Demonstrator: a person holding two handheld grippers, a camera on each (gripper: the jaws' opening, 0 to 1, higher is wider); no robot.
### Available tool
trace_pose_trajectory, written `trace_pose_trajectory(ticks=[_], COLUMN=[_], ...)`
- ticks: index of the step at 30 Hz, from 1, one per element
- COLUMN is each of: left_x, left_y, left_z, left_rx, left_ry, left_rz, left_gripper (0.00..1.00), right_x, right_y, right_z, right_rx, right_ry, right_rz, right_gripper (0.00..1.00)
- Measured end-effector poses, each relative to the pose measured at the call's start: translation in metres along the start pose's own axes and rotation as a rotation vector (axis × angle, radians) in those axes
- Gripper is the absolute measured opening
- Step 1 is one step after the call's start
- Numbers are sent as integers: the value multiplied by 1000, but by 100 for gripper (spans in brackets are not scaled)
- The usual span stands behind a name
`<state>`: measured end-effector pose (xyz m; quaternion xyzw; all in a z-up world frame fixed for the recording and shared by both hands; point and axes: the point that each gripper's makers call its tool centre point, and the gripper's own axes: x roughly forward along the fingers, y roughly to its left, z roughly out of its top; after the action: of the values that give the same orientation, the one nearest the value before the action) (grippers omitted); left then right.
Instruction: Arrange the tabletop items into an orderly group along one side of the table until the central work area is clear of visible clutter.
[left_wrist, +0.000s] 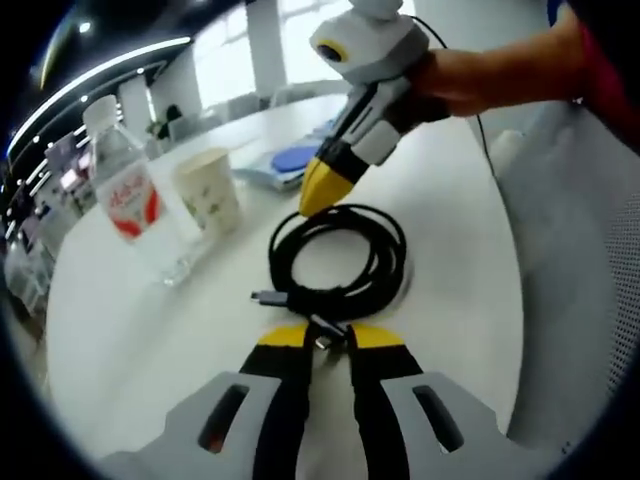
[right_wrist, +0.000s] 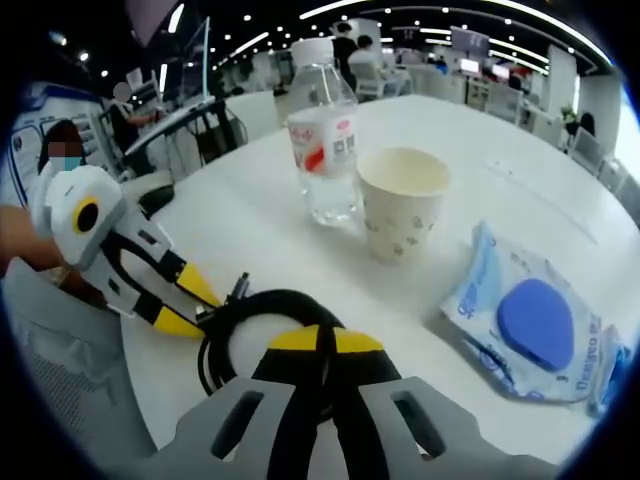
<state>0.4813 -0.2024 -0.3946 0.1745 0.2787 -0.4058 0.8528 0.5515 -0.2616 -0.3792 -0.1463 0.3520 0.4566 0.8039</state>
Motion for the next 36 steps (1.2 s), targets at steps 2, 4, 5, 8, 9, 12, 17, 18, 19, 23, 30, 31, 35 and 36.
trace_pose_trajectory(ticks=[2, 4, 5, 8, 9, 12, 17, 18, 19, 23, 30, 31, 35, 36], left_x=[-1, -2, -2, -3, -3, -4, -9, -9, -10, -12, -14, -15, -15, -16], left_y=[2, 2, 2, 1, 2, 1, 2, 3, 3, 4, 2, 1, 1, 1], left_z=[0, 0, 1, 1, 2, 4, 12, 13, 15, 22, 36, 38, 47, 50], left_rx=[-17, -25, -28, -33, -34, -37, -31, -30, -29, -14, 12, 17, 33, 38], left_ry=[0, -1, -2, -3, -3, -6, -16, -17, -19, -23, -34, -36, -43, -47], left_rz=[4, 4, 4, 3, 2, -2, -6, -6, -7, -11, -24, -25, -28, -30], left_gripper=[10, 9, 9, 9, 9, 9, 9, 9, 9, 8, 8, 8, 8, 8], right_x=[-2, -2, -2, -4, -4, -6, -12, -13, -14, -19, -33, -33, -43, -46], right_y=[0, 0, 0, 0, 0, 0, -2, -2, -2, -4, -9, -9, -12, -13], right_z=[0, 1, 1, 3, 3, 4, 9, 9, 10, 13, 18, 18, 21, 23], right_rx=[4, 5, 4, 6, 6, 6, 11, 11, 9, 10, 13, 13, 19, 20], right_ry=[-1, -3, -5, -11, -11, -16, -30, -32, -33, -44, -65, -66, -83, -89], right_rz=[0, 1, 0, 0, 0, -1, -4, -5, -6, -11, -24, -25, -35, -38], right_gripper=[1, 1, 1, 1, 1, 1, 1, 1, 1, 1, 1, 1, 1, 1])
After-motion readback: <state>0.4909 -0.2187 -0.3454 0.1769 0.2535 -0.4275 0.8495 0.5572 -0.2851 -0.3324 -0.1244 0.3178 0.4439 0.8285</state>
